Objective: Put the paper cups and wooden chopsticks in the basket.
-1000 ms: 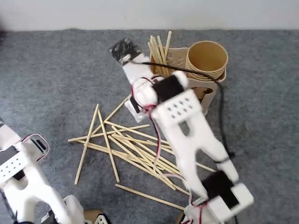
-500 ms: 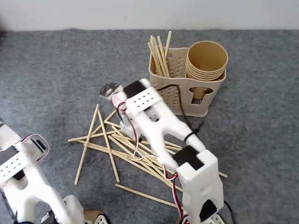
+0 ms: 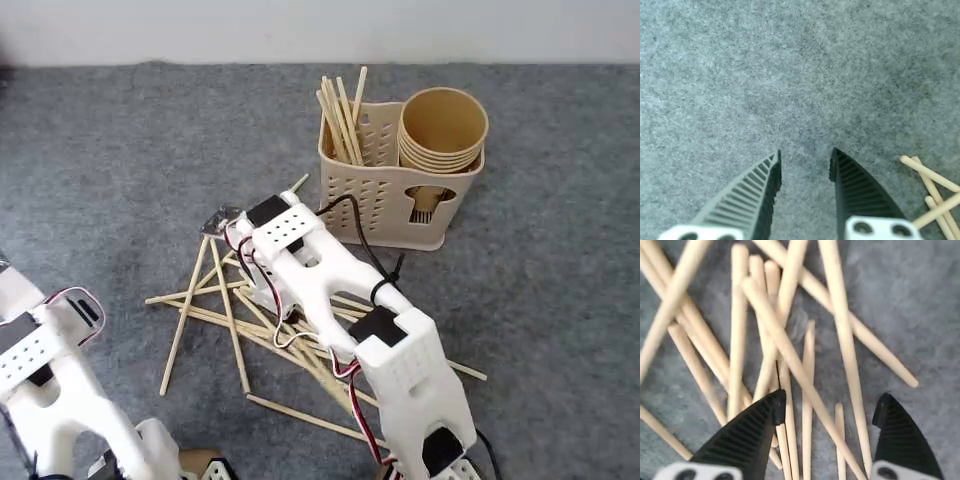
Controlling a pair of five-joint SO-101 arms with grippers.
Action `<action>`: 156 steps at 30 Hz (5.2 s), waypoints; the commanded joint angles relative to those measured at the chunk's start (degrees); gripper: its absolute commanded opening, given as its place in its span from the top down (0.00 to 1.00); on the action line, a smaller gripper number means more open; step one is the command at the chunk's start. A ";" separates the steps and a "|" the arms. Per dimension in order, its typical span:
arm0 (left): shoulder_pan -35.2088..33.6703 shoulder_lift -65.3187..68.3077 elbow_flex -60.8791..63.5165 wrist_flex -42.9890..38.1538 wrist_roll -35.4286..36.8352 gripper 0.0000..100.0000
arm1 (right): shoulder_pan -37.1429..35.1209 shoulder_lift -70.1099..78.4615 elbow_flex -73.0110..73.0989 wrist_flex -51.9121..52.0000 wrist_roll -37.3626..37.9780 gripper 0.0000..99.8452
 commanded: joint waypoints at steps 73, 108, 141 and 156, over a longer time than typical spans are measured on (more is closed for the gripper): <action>0.53 -0.35 -0.40 -0.97 0.44 0.84 | 1.54 -44.35 -2.81 15.60 -4.22 0.97; 0.53 -0.26 0.04 -2.11 0.44 0.84 | -10.77 -73.01 68.22 -36.09 -20.13 0.82; 0.53 -0.35 0.13 -2.11 0.44 0.84 | -10.77 -50.68 65.93 -47.87 -16.09 0.98; 0.53 -0.35 0.13 -2.11 0.44 0.84 | -13.41 -46.81 53.80 -34.33 -20.75 0.90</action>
